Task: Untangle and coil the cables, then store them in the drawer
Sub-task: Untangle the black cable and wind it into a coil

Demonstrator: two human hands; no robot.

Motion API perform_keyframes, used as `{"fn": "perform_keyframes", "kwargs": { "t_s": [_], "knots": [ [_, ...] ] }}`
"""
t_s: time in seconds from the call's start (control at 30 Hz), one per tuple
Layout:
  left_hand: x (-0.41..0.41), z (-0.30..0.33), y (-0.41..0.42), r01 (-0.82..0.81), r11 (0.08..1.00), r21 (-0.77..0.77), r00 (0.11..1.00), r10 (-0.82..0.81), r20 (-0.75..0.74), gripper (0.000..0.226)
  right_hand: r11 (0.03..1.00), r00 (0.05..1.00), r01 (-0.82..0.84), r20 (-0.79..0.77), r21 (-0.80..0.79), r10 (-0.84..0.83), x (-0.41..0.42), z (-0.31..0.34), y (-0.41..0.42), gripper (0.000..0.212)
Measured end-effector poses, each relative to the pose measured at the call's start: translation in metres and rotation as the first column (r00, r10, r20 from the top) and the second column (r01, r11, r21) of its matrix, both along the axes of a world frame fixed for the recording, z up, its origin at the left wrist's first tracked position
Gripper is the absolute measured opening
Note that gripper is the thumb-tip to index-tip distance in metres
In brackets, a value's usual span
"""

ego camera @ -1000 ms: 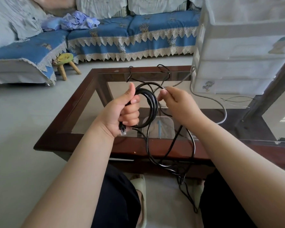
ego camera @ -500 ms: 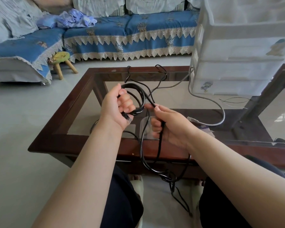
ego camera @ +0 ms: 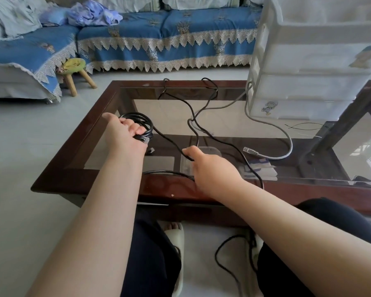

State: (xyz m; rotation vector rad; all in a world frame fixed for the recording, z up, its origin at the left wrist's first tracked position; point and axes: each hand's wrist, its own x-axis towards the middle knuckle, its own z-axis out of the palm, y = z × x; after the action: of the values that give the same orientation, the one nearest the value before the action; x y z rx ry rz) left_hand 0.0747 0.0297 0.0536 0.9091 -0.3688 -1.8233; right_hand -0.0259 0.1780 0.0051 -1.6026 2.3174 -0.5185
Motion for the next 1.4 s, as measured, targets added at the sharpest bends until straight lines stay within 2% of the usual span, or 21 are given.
{"fn": "perform_keyframes", "kwargs": {
  "t_s": [0.13,0.3,0.37,0.43,0.5,0.57,0.63,0.7,0.77,0.87,1.03,1.2,1.27,1.33,1.4],
  "knots": [
    [-0.008,0.005,0.005,0.053,0.996,-0.072,0.976,-0.036,0.214,0.05,0.997,0.994,-0.081,-0.077,0.02,0.082,-0.001,0.008,0.002,0.043],
    [-0.025,0.001,0.018,0.203,0.95,-0.238,0.883,-0.072,0.463,0.049,0.974,0.928,-0.224,-0.313,-0.029,0.203,0.001,0.01,0.003,0.029],
    [-0.03,-0.005,0.025,0.327,0.89,-0.318,0.794,-0.076,0.603,0.048,0.96,0.896,-0.275,-0.377,-0.061,0.233,-0.001,0.013,0.003,0.029],
    [-0.029,-0.01,0.029,0.5,0.784,-0.368,0.647,-0.055,0.761,0.05,0.942,0.869,-0.319,-0.429,-0.104,0.246,-0.007,0.019,0.003,0.03],
    [-0.027,-0.013,0.034,0.674,0.643,-0.363,0.479,-0.007,0.878,0.054,0.932,0.852,-0.336,-0.465,-0.136,0.24,-0.018,0.027,0.004,0.028],
    [-0.027,-0.013,0.04,0.76,0.562,-0.327,0.372,0.037,0.927,0.052,0.92,0.856,-0.354,-0.454,-0.169,0.246,-0.028,0.034,0.006,0.021],
    [-0.028,-0.016,0.045,0.799,0.522,-0.299,0.363,-0.022,0.932,0.048,0.9,0.884,-0.374,-0.381,-0.226,0.272,-0.033,0.038,0.008,0.021],
    [-0.029,-0.019,0.049,0.835,0.488,-0.255,0.368,-0.15,0.918,0.054,0.884,0.899,-0.378,-0.339,-0.275,0.279,-0.033,0.039,0.009,0.022],
    [-0.028,-0.02,0.048,0.875,0.447,-0.186,0.337,-0.285,0.897,0.06,0.892,0.909,-0.34,-0.347,-0.299,0.23,-0.035,0.038,0.008,0.027],
    [-0.027,-0.018,0.049,0.918,0.37,-0.145,0.329,-0.505,0.798,0.055,0.883,0.916,-0.278,-0.382,-0.379,0.124,-0.039,0.039,0.007,0.04],
    [-0.03,-0.023,0.051,0.957,0.276,-0.089,0.264,-0.702,0.661,0.053,0.954,0.954,-0.098,-0.3,-0.284,0.009,-0.051,0.045,0.004,0.041],
    [-0.028,-0.021,0.049,0.983,0.173,-0.06,0.182,-0.88,0.438,0.064,0.972,0.982,0.082,-0.15,-0.219,-0.116,-0.065,0.046,0.002,0.064],
    [-0.025,-0.021,0.047,0.987,0.112,-0.114,0.15,-0.896,0.419,0.059,0.974,0.998,0.051,-0.027,-0.222,-0.058,-0.068,0.046,0.0,0.06],
    [-0.021,-0.02,0.044,0.982,0.068,-0.175,0.138,-0.892,0.43,0.052,0.97,0.981,-0.001,0.189,-0.241,0.048,-0.074,0.049,0.002,0.048],
    [-0.016,-0.019,0.039,0.975,0.07,-0.21,0.16,-0.878,0.45,0.049,0.974,0.876,-0.029,0.464,-0.225,0.133,-0.081,0.052,0.011,0.034]
  ]
}}
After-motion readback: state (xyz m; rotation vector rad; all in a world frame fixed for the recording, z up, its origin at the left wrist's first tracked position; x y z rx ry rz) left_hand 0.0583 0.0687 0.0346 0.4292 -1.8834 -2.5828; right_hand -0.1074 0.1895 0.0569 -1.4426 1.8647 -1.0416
